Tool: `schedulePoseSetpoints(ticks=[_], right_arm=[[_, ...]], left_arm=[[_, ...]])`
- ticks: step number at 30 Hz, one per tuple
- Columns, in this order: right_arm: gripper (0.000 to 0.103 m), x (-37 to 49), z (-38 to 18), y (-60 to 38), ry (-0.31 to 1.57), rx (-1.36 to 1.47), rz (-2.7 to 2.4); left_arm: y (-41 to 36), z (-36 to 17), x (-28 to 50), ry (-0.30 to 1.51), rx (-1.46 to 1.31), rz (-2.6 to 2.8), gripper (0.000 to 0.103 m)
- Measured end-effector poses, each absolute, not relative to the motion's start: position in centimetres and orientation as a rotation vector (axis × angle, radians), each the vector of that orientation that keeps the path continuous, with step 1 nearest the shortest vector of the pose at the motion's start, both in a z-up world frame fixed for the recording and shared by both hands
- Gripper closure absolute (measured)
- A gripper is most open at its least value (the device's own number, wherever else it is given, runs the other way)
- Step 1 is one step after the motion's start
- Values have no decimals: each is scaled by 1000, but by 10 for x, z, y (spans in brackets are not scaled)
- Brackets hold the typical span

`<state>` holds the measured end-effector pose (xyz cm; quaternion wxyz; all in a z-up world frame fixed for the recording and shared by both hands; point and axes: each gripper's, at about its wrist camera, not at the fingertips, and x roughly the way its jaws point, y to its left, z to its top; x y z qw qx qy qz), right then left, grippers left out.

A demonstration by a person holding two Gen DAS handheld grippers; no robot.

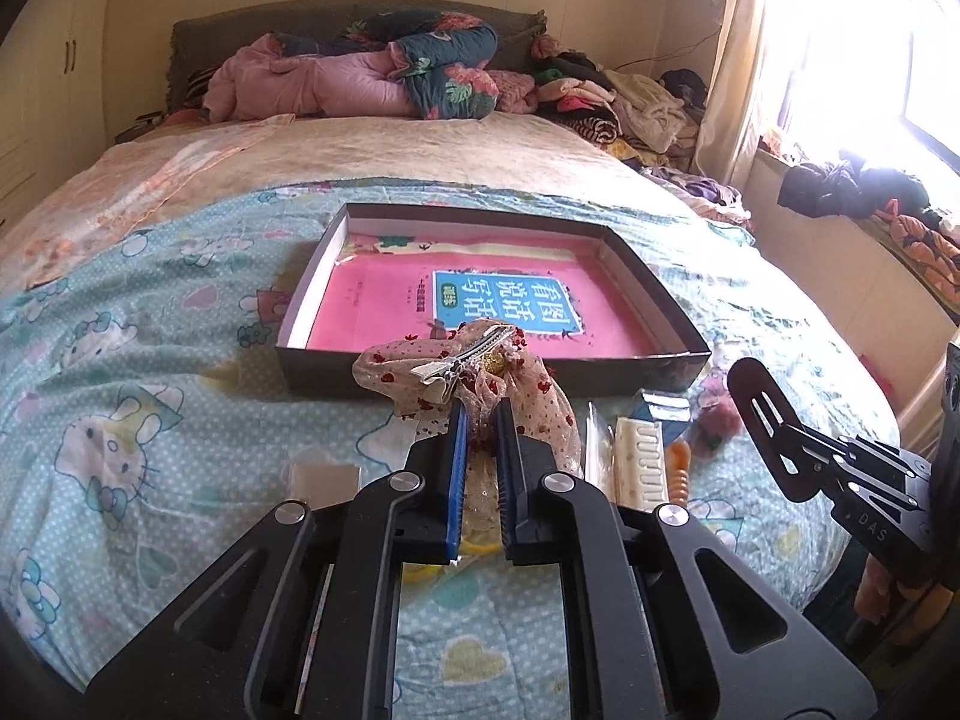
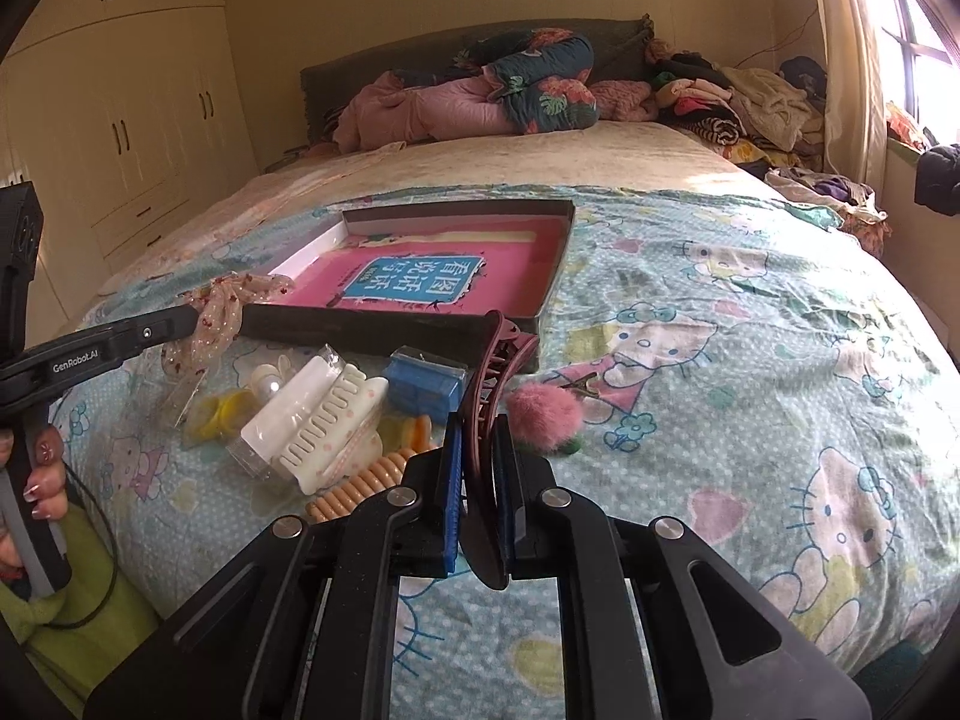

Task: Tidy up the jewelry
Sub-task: 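Carry the bow clip into the box with the left tool while the right tool drops the claw clip there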

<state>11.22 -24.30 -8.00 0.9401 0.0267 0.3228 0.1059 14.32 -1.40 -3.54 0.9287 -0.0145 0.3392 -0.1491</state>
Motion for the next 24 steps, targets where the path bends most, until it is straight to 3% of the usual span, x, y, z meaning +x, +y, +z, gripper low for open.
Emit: schedulePoseSetpoints(ticks=[24], right_arm=[[93, 202, -51, -227, 606, -15, 197]], left_arm=[[20, -23, 236, 656, -58, -250, 99]])
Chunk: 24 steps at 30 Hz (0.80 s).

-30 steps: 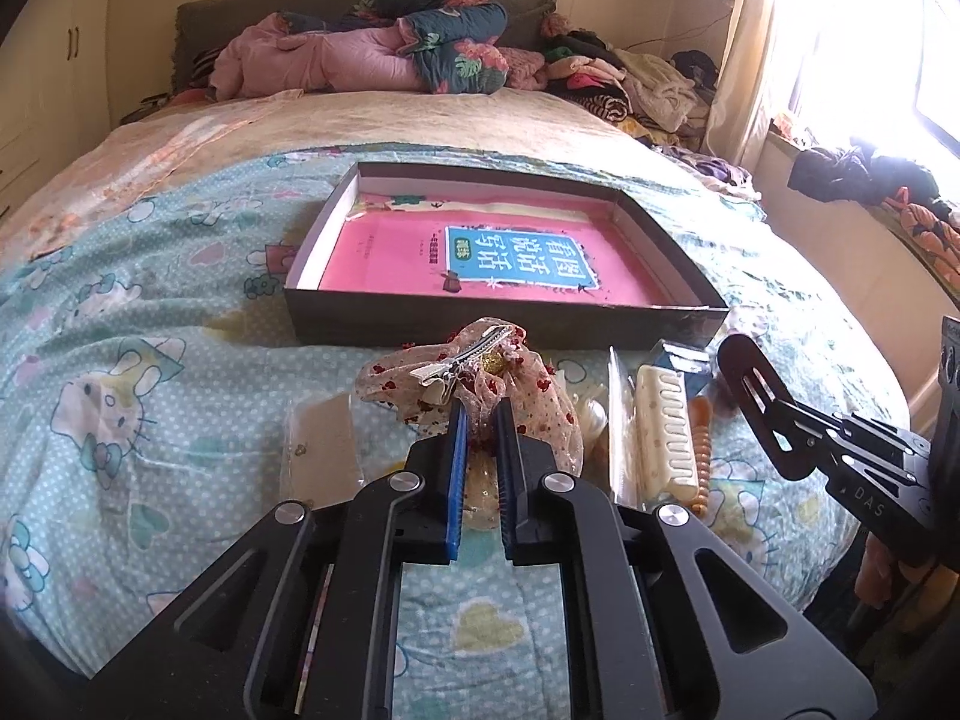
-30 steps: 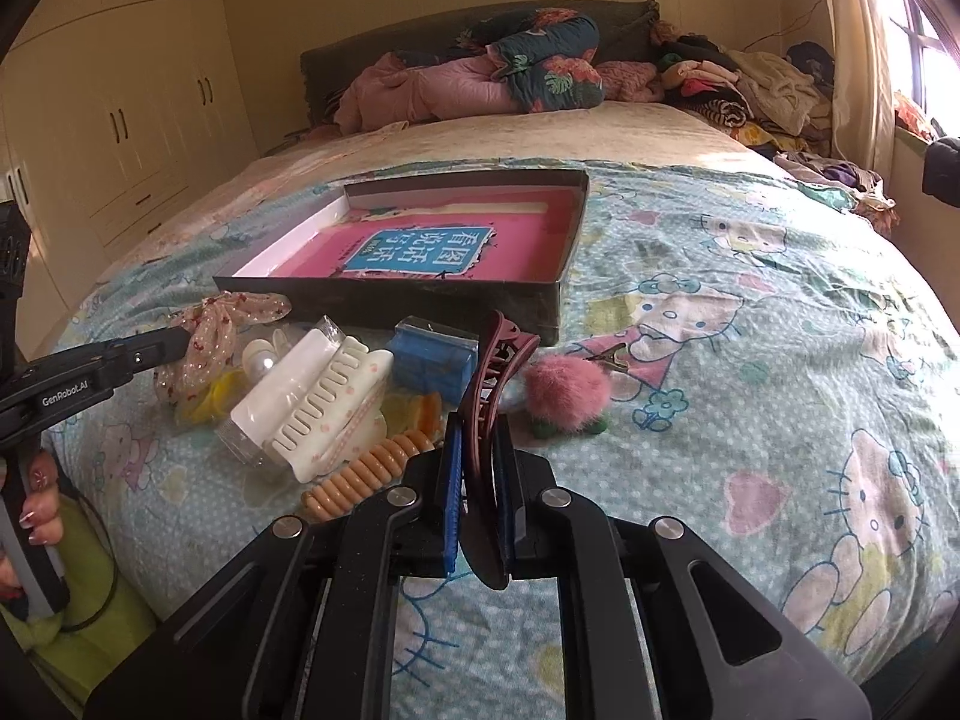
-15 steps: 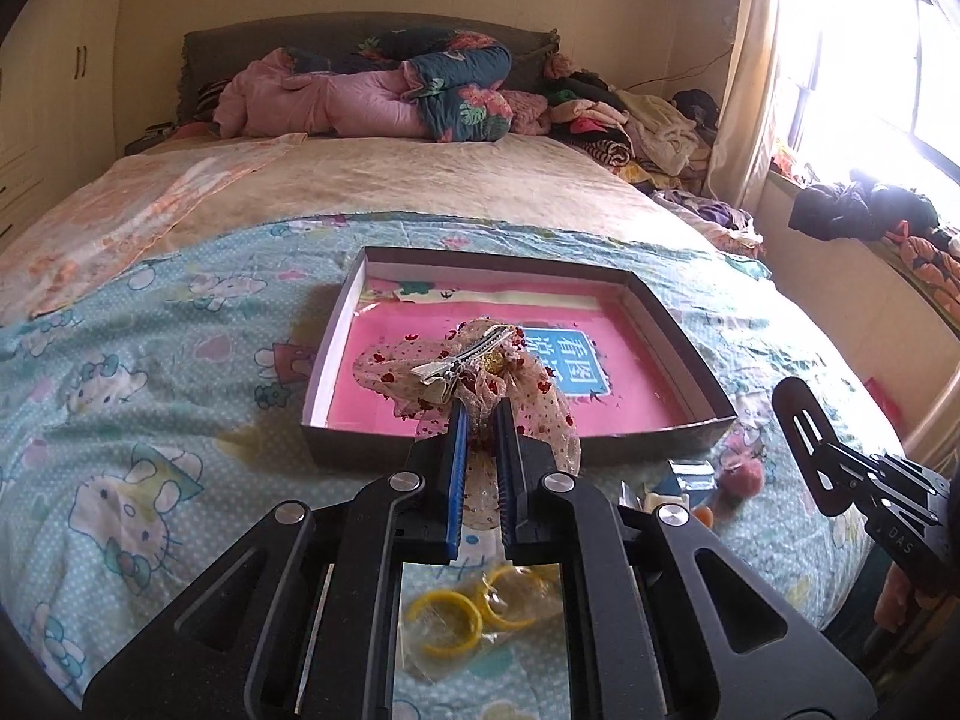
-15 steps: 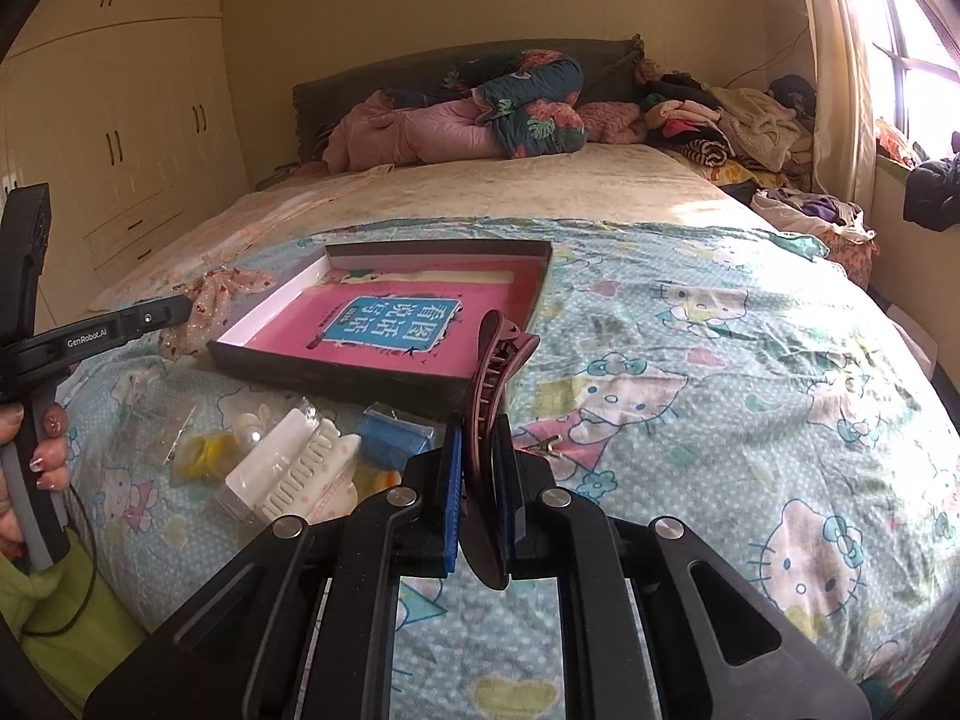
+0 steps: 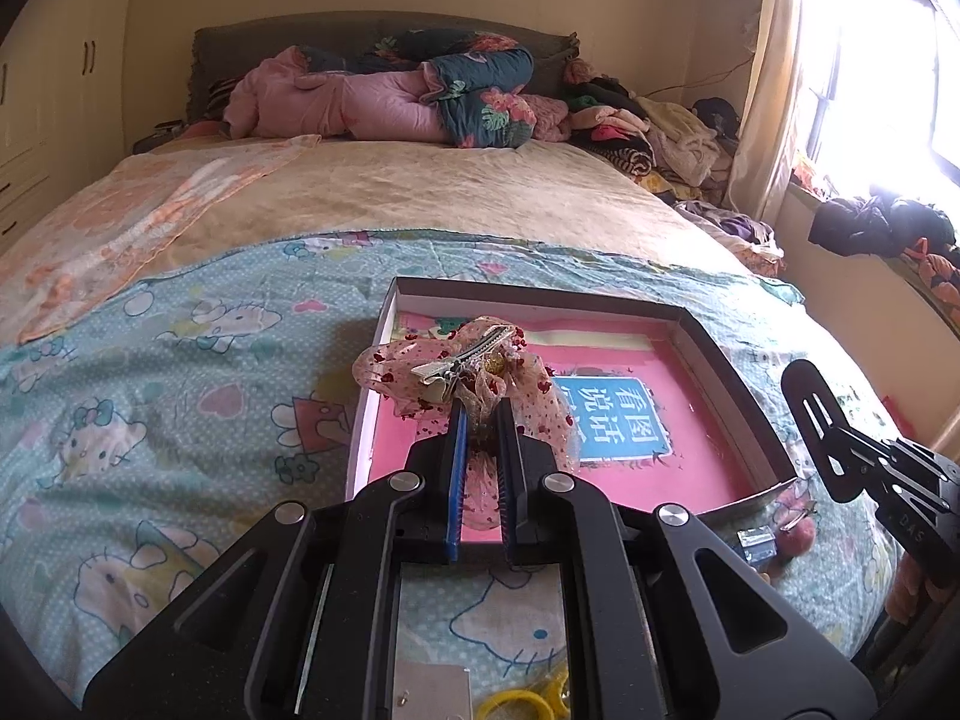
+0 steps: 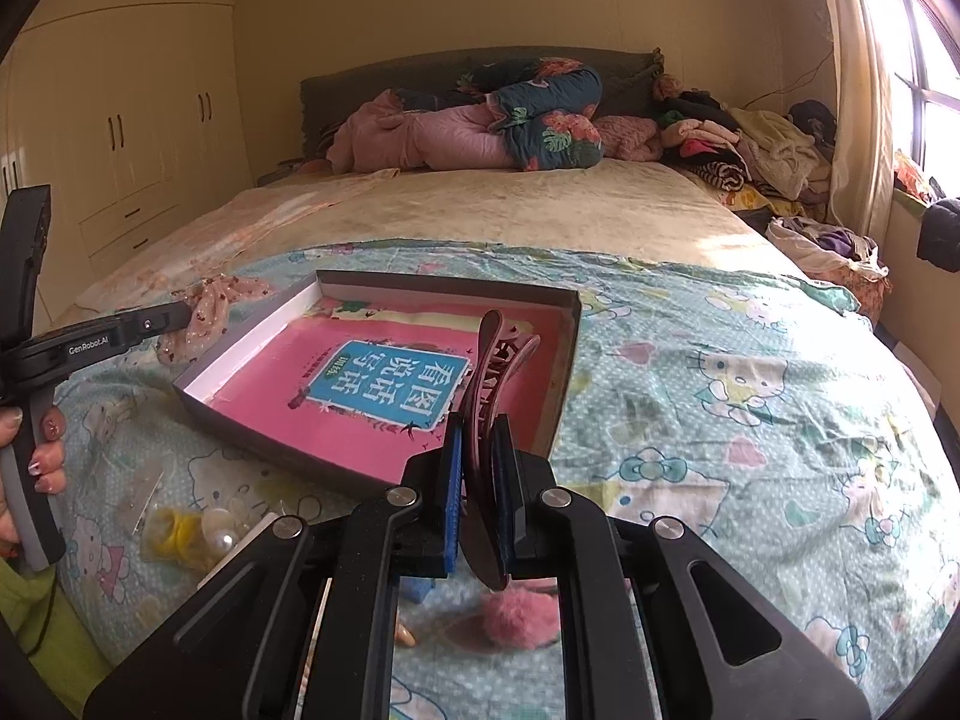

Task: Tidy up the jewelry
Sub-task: 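Carry the bow clip into the box with the left tool while the right tool drops the claw clip there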

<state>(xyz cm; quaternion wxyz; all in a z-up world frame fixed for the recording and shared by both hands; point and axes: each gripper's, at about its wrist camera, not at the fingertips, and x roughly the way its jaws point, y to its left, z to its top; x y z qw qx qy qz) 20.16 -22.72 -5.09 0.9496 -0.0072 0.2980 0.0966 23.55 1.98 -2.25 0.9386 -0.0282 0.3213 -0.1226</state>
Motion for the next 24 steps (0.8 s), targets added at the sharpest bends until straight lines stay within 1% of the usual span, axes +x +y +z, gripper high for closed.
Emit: schedulePoseSetpoints(ticks=[13, 24], right_arm=[[93, 261, -71, -208, 685, -18, 173], [93, 279, -94, -205, 735, -28, 134]], left_arm=[[22, -50, 260, 691, -61, -235, 98], [24, -68, 267, 726, -42, -205, 95]])
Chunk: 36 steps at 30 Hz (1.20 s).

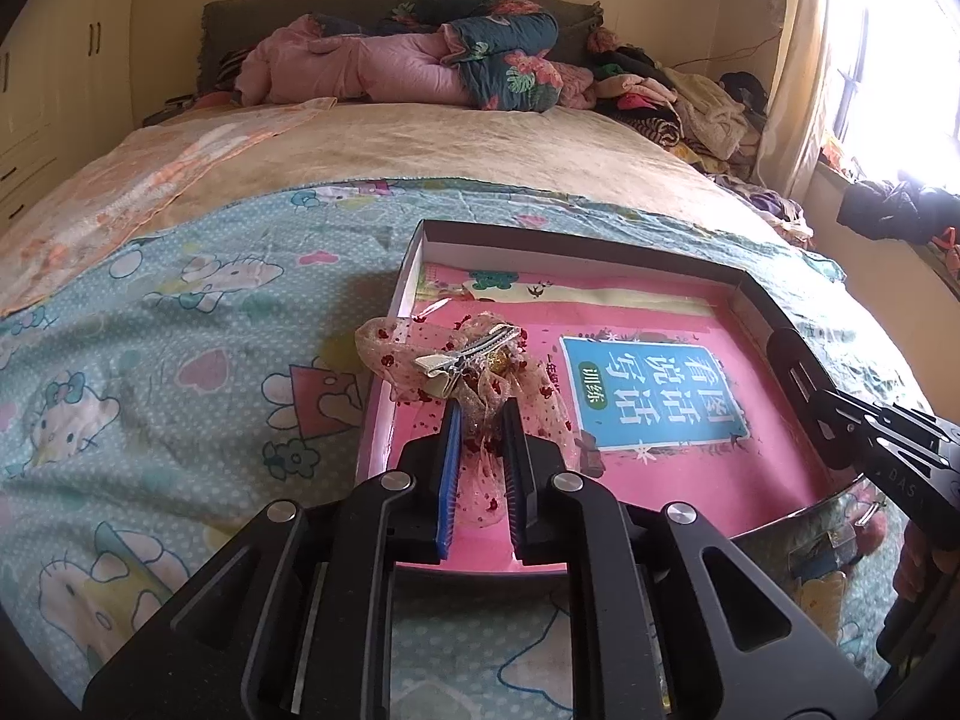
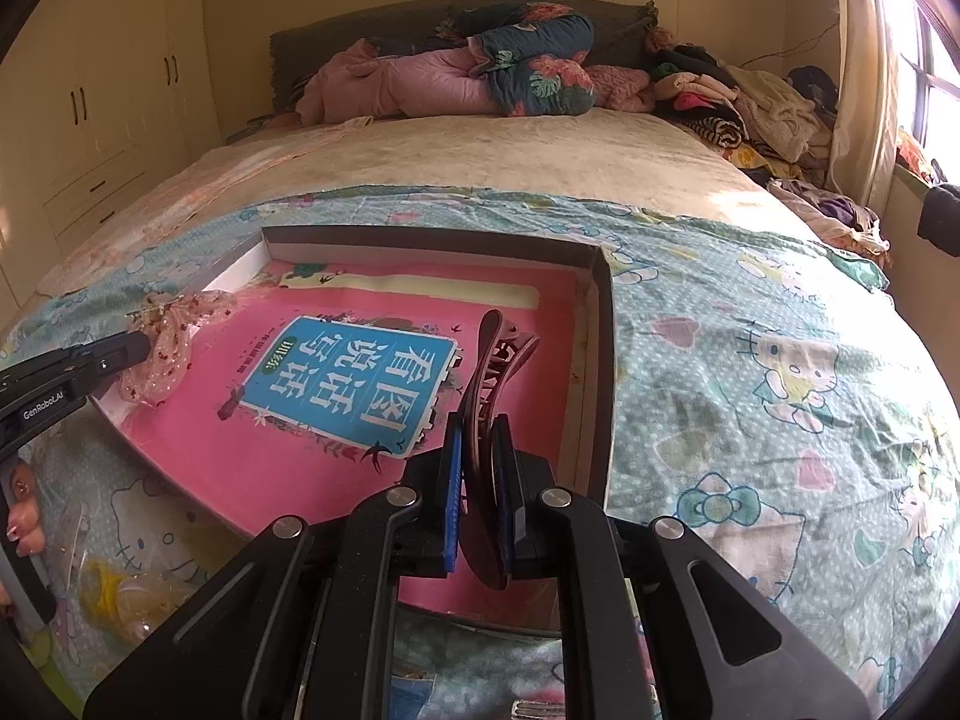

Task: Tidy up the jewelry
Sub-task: 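Carry the bow clip into the box with the left tool while the right tool drops the claw clip there, then withdraw both open tools from the box toward the remaining accessories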

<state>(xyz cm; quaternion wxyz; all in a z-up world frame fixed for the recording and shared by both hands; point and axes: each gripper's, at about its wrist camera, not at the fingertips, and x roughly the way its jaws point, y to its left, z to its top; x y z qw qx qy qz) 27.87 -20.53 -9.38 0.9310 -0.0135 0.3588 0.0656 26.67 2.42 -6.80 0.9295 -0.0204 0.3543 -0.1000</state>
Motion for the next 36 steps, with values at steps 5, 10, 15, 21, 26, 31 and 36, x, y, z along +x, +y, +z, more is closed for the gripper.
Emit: schedulePoseSetpoints(ticks=[5, 10, 15, 21, 26, 31, 36], right_arm=[[93, 277, -97, -208, 733, -24, 129], [65, 270, -94, -210, 711, -18, 130], [50, 256, -84, -215, 672, -11, 128], [37, 235, -66, -222, 610, 11, 126], [29, 216, -52, -225, 567, 24, 121], [26, 199, -40, -229, 530, 31, 125], [22, 183, -31, -234, 503, 37, 121]], left_arm=[[23, -69, 265, 724, -29, -203, 93], [22, -67, 263, 719, -31, -201, 91], [22, -65, 258, 710, -30, -199, 86], [22, -55, 244, 688, -33, -200, 79], [21, -41, 226, 653, -42, -211, 65], [16, -28, 209, 617, -43, -227, 50], [11, -17, 194, 589, -46, -242, 39]])
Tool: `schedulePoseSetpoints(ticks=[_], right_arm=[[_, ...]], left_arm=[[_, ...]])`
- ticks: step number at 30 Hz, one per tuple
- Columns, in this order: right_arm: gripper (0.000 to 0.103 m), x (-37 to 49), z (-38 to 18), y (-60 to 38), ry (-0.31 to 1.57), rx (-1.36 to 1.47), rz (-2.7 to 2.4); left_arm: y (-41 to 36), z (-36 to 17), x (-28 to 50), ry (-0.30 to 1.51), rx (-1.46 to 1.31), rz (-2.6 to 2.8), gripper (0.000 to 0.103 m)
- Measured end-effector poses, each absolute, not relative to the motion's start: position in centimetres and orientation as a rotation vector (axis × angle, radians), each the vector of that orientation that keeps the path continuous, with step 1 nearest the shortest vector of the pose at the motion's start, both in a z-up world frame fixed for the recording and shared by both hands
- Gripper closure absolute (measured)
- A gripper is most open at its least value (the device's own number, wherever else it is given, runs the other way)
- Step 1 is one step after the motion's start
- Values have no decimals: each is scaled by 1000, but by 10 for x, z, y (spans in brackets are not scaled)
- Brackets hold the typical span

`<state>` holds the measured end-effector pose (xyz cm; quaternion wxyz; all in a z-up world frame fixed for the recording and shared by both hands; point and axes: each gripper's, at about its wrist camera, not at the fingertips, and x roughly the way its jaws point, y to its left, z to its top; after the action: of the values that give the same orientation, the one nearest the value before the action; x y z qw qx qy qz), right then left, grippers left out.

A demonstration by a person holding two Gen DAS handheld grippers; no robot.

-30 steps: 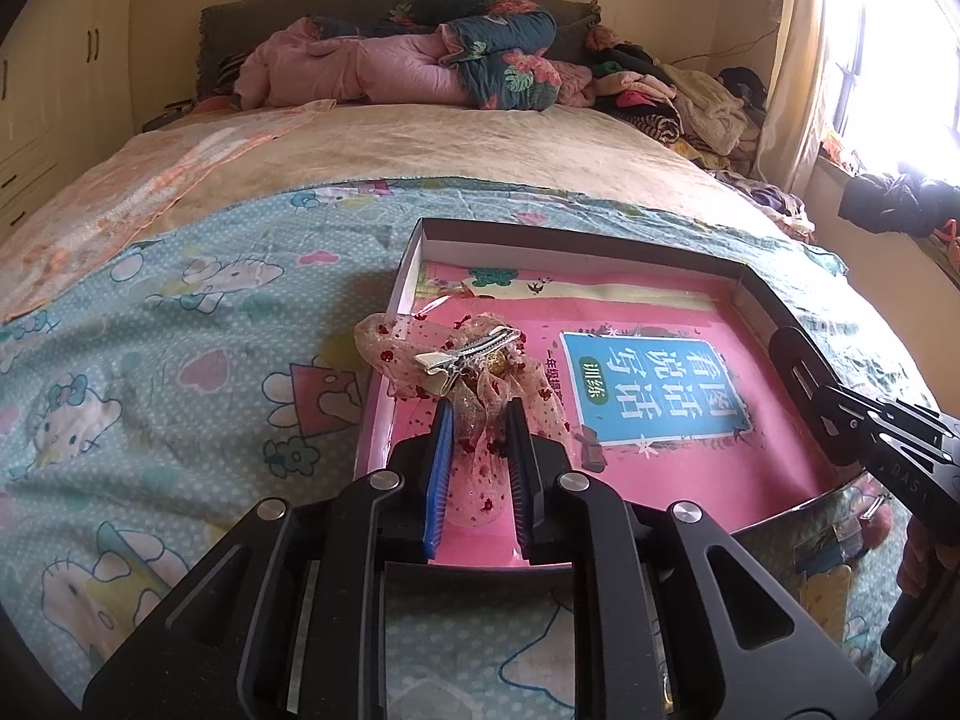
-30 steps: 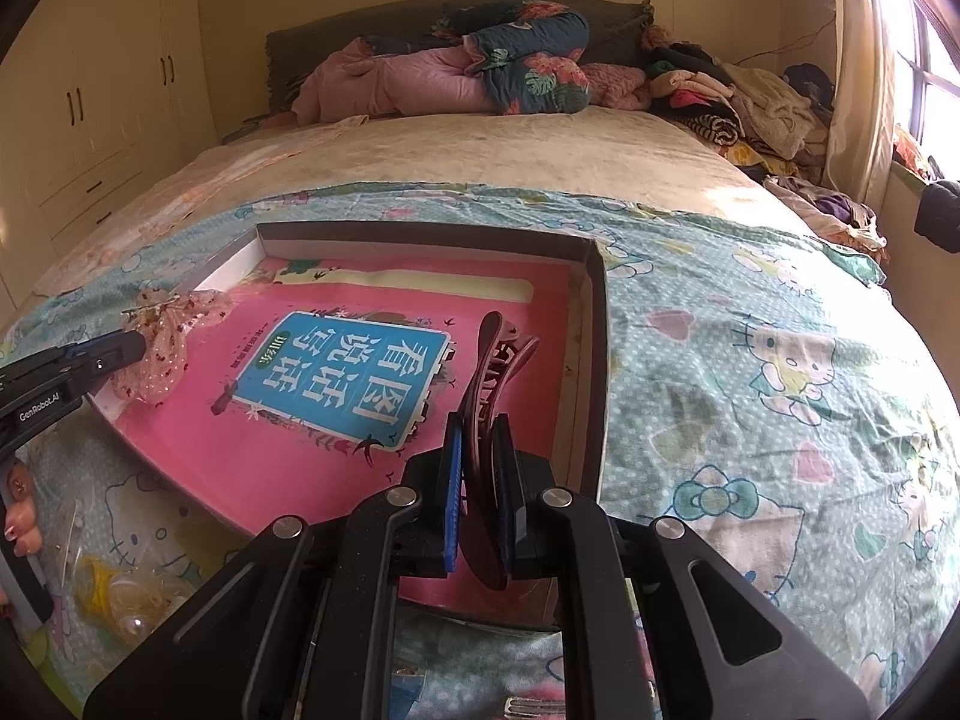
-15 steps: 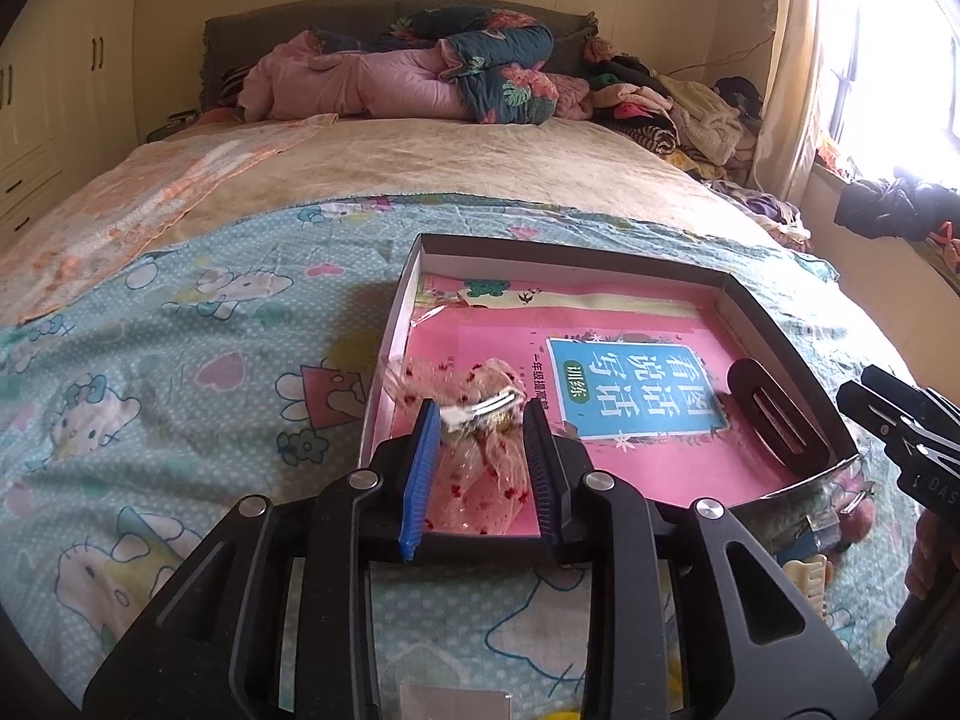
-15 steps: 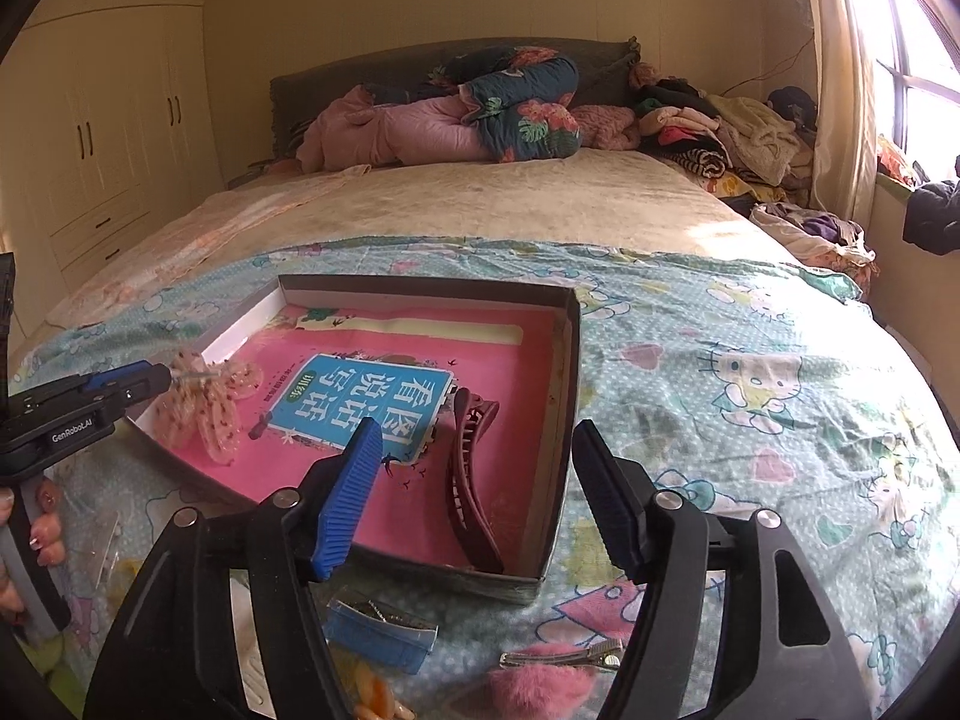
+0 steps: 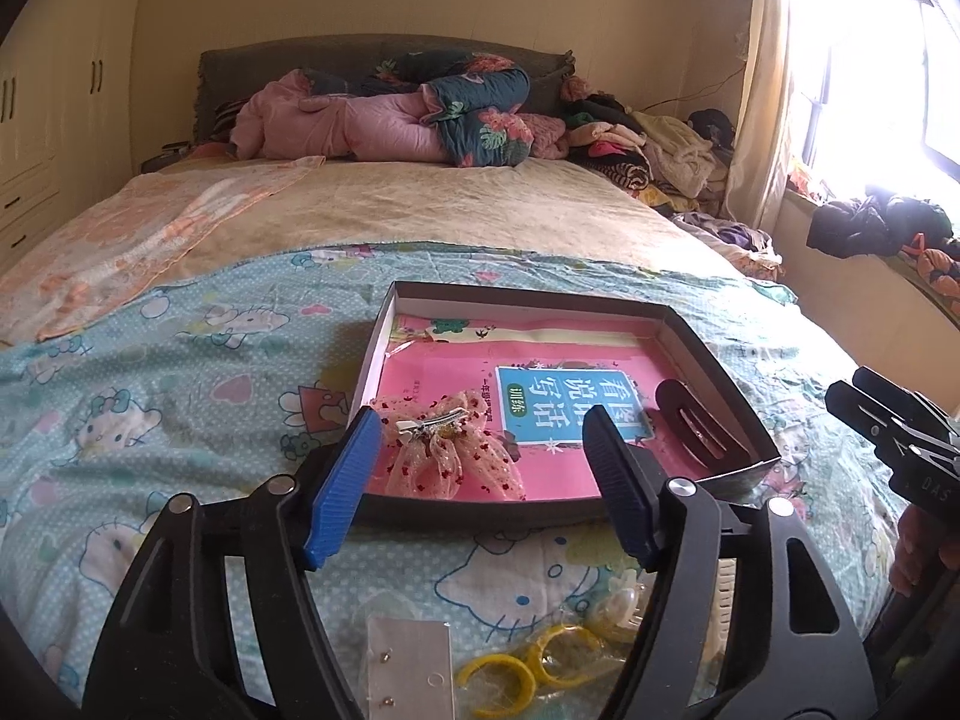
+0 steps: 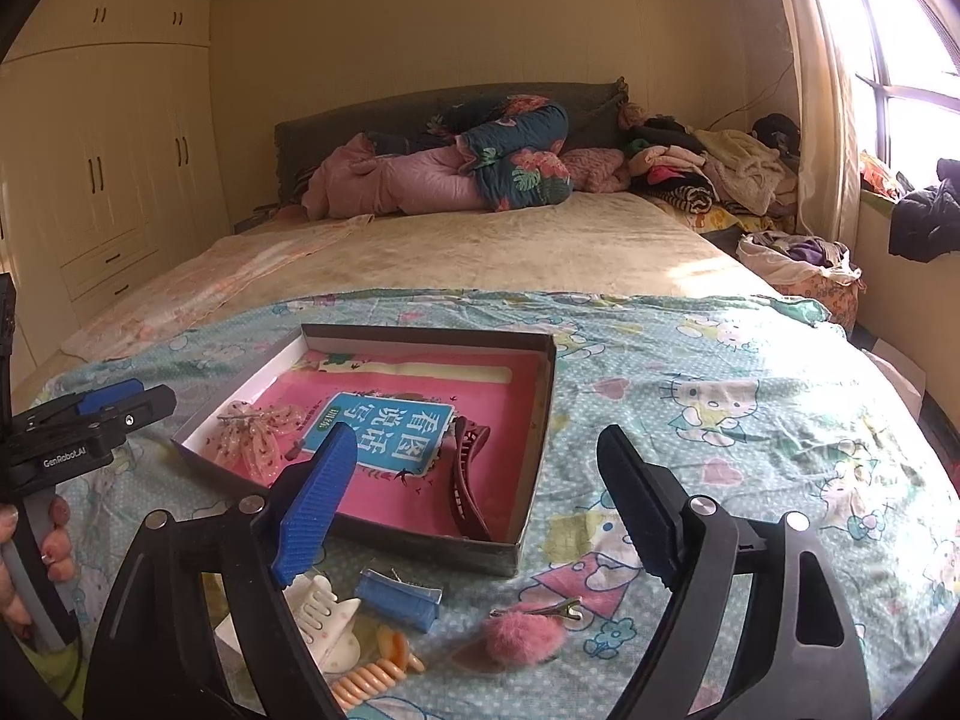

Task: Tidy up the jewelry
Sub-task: 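Withdraw both open tools from the box toward the remaining accessories, then grasp the clear plastic packet with the left tool while the right tool grasps the pink pompom hair tie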

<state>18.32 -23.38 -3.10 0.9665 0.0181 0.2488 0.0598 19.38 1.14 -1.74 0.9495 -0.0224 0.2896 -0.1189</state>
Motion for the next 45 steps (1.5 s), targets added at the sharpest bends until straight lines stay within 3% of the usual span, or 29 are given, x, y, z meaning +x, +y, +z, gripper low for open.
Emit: schedulePoseSetpoints(ticks=[9, 31, 45], right_arm=[[19, 159, -22, -242, 476, 44, 118], [18, 120, -43, -245, 534, 18, 157], [21, 113, -78, -244, 627, -3, 162]], left_arm=[[5, -7, 169, 549, -42, -273, 23], [-16, -37, 128, 663, -22, -379, 22], [-43, -78, 127, 820, -11, -466, 54]])
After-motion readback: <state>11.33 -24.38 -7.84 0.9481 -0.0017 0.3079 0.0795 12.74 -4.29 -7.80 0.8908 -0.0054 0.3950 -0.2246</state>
